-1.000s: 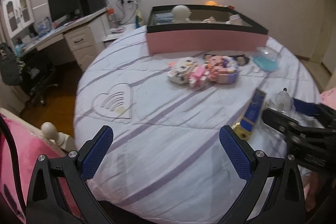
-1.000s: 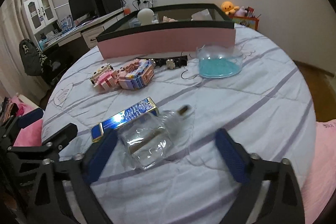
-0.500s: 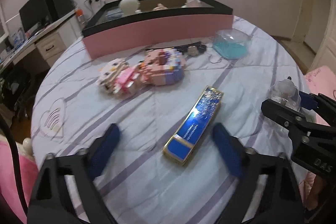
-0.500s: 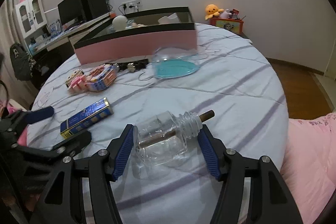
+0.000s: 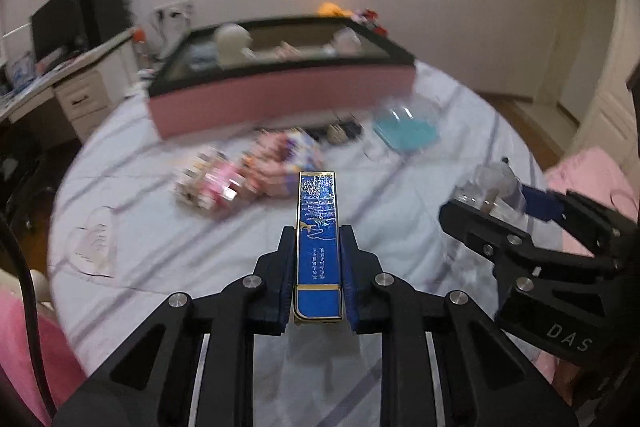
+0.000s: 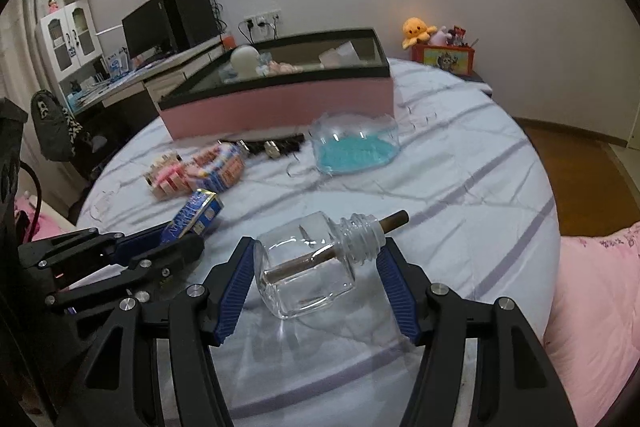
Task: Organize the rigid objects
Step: 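Carry lighter and bottle over the pink box, lower them in, open both tools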
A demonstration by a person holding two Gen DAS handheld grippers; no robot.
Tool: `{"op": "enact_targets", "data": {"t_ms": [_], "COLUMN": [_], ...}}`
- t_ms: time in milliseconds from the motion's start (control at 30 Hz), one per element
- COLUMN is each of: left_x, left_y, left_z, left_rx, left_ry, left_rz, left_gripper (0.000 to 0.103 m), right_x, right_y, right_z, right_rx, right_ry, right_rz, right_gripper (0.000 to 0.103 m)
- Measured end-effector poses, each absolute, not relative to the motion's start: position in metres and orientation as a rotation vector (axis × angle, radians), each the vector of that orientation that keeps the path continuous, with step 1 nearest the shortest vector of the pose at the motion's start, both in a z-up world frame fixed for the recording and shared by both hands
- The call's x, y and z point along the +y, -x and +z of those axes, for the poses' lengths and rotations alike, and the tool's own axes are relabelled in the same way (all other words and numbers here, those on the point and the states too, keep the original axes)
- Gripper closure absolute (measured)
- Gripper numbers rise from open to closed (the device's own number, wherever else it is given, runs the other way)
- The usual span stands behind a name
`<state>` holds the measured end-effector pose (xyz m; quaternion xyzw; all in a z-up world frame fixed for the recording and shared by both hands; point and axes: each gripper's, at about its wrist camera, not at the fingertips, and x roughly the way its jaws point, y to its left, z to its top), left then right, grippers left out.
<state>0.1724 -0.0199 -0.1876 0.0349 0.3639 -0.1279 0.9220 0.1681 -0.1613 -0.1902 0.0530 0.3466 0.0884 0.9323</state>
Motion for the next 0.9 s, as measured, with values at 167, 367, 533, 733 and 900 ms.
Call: {"op": "enact_targets", "data": {"t_ms": [167, 367, 533, 733, 900], "left_x": [-0.006, 0.002, 0.012, 0.012, 0.013], "left_y": [-0.158, -0.155, -0.161, -0.189, -0.24], "left_z": [-0.149, -0.116, -0.098, -0.086, -0.082], "left_rx": [0.614, 0.499, 0.434, 0.415, 0.452], "left_ry": [-0.055, -0.044, -0.029, -0.034, -0.041], "left_rz": [-0.208, -0.167, -0.153, -0.162, -0.193], "left_gripper": [0.083, 0.083, 0.083, 0.083, 0.083], "right_x": [-0.151, -0.136, -0.127, -0.124, -0.125], "right_y": [-0.166, -0.164, -0.167, -0.185, -0.226], "right_z": [-0.166, -0.124, -0.099, -0.081, -0.074], "right_rx": [0.635, 0.51, 0.437, 0.39, 0.407], "right_ry": [-0.104, -0.083, -0.041, -0.03, -0.03], "right_rz": [0.203, 0.219, 0.202, 0.192, 0.202], "right_gripper": [0.04, 0.04, 0.04, 0.04, 0.04]}}
